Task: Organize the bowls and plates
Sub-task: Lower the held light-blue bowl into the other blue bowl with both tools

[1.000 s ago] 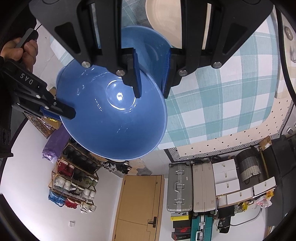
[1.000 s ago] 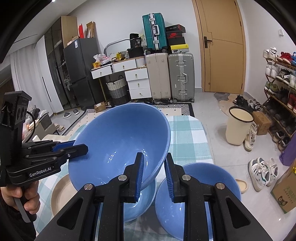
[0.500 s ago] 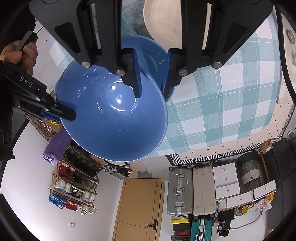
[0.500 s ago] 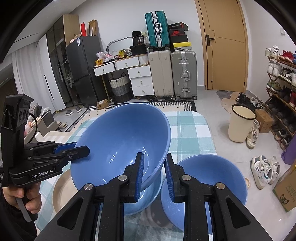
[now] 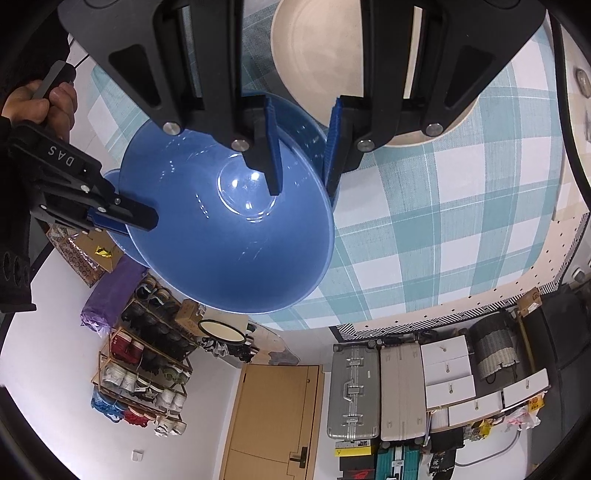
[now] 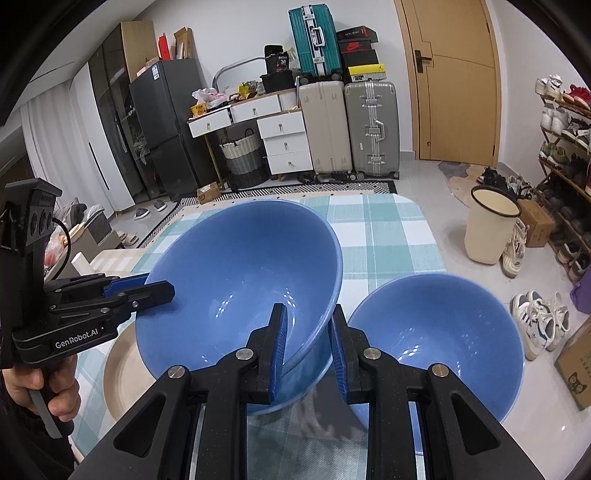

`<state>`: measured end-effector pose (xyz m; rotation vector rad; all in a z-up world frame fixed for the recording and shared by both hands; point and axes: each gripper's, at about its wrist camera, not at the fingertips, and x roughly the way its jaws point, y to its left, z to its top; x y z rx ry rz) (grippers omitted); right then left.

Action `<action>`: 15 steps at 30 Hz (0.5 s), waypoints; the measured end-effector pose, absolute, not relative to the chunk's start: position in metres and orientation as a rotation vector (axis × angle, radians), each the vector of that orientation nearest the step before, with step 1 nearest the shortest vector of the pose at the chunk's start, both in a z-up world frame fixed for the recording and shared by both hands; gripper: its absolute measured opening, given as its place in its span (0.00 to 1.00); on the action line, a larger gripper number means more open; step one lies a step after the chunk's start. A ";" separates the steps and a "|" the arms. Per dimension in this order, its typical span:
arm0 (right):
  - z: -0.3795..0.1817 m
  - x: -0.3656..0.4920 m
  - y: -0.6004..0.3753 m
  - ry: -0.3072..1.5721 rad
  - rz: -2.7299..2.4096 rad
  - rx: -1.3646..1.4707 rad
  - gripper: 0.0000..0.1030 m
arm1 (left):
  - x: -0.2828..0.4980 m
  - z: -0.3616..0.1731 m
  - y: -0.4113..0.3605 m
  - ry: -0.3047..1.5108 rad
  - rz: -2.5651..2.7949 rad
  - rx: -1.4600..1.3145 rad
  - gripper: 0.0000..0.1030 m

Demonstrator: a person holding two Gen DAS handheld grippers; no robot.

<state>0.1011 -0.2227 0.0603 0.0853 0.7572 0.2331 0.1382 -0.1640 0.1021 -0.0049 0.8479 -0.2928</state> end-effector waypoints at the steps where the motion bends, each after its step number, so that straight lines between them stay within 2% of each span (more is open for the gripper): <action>1: 0.057 0.101 -0.222 0.763 0.233 0.088 0.22 | 0.139 0.099 -0.163 0.852 -0.292 -0.006 0.17; 15: 0.035 0.100 -0.212 0.797 0.226 0.078 0.23 | 0.148 0.070 -0.161 0.874 -0.279 0.019 0.17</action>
